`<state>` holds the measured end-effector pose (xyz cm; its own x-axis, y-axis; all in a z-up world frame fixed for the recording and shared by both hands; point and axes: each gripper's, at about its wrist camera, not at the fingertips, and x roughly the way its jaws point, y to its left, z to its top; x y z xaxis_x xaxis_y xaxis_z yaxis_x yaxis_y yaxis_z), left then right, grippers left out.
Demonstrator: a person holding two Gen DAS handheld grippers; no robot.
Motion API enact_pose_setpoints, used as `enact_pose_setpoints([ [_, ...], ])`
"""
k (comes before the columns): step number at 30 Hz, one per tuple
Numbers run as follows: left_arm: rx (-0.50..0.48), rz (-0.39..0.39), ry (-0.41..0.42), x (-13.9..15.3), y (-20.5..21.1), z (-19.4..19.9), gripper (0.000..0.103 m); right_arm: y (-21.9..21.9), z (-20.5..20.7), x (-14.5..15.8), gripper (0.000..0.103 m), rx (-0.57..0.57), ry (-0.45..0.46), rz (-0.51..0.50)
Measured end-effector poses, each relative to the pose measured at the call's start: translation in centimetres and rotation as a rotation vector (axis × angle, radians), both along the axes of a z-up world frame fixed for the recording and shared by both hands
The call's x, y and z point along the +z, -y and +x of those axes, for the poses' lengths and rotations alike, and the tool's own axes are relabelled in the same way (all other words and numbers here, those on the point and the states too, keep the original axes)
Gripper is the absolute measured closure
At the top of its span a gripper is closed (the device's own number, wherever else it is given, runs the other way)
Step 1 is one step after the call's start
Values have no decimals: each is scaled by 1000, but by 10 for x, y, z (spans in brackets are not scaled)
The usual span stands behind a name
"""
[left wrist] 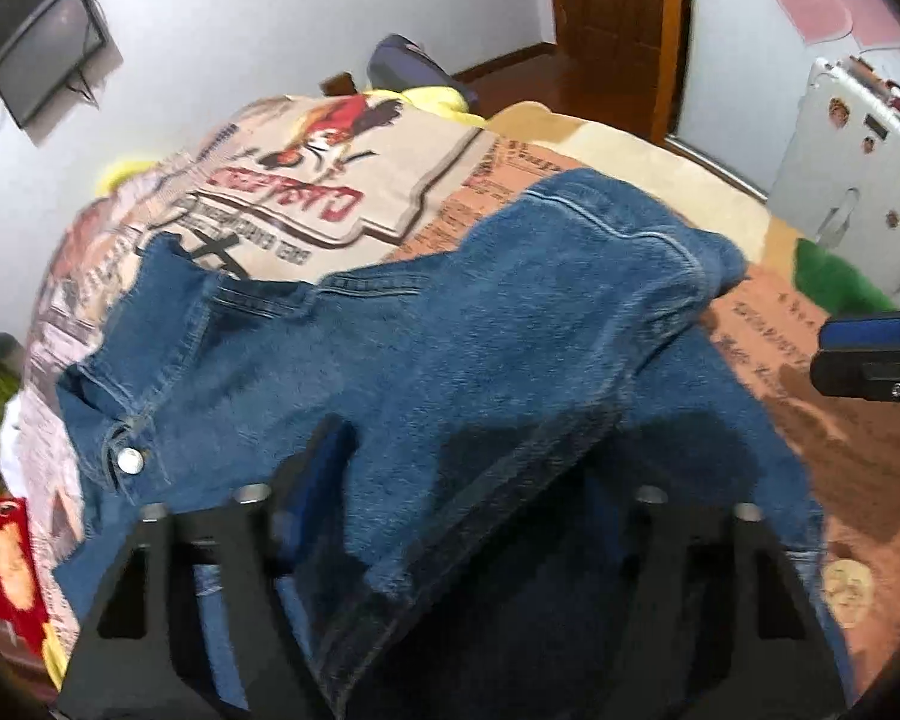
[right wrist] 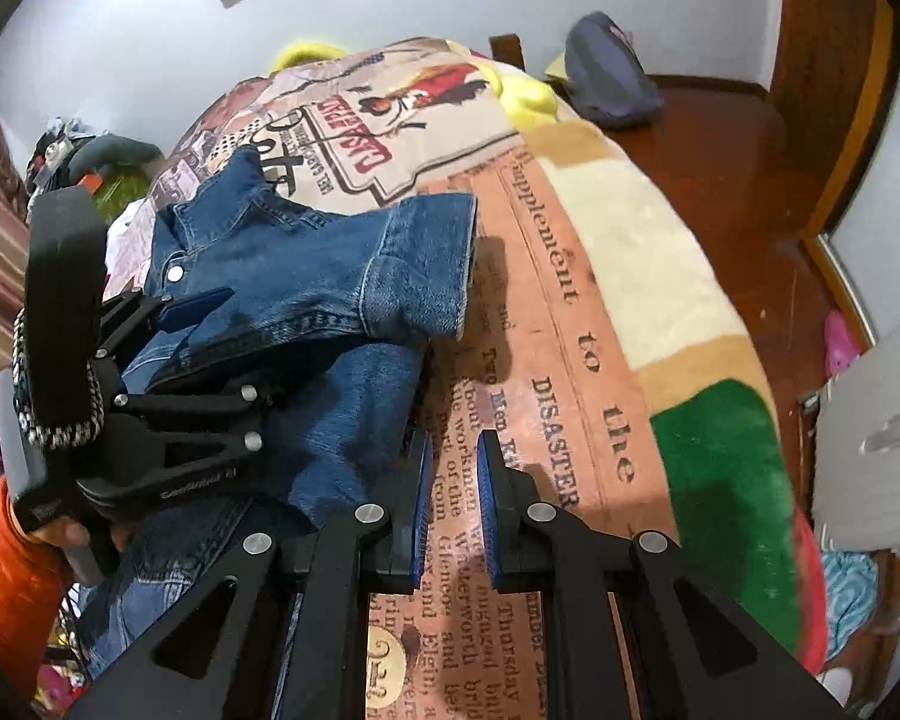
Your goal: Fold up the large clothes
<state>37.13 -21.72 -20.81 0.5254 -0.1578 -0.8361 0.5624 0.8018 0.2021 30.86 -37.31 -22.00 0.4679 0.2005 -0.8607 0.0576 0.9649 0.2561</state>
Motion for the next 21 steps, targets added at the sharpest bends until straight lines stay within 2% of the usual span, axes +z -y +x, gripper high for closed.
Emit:
enact_pose_setpoints([
  [1, 17, -3, 15, 4, -4, 2, 56, -1, 1, -1, 92, 0, -4, 4],
  [2, 37, -18, 41, 10, -10, 4, 71, -2, 5, -3, 92, 3, -11, 10],
  [6, 138, -100, 138, 46, -47, 14, 89, -11, 11, 0, 92, 24, 0, -3],
  [9, 217, -177, 171, 78, -88, 22, 92, -18, 16, 4, 92, 39, 13, -13],
  [14, 314, -232, 223, 110, -144, 18, 93, -36, 25, 17, 92, 59, 53, 4],
  [18, 384, -253, 217, 106, -186, 8, 93, -56, 31, 15, 92, 91, 51, -22],
  [21, 429, -240, 146, 81, -215, 3, 92, -71, 36, -5, 92, 121, -17, -30],
])
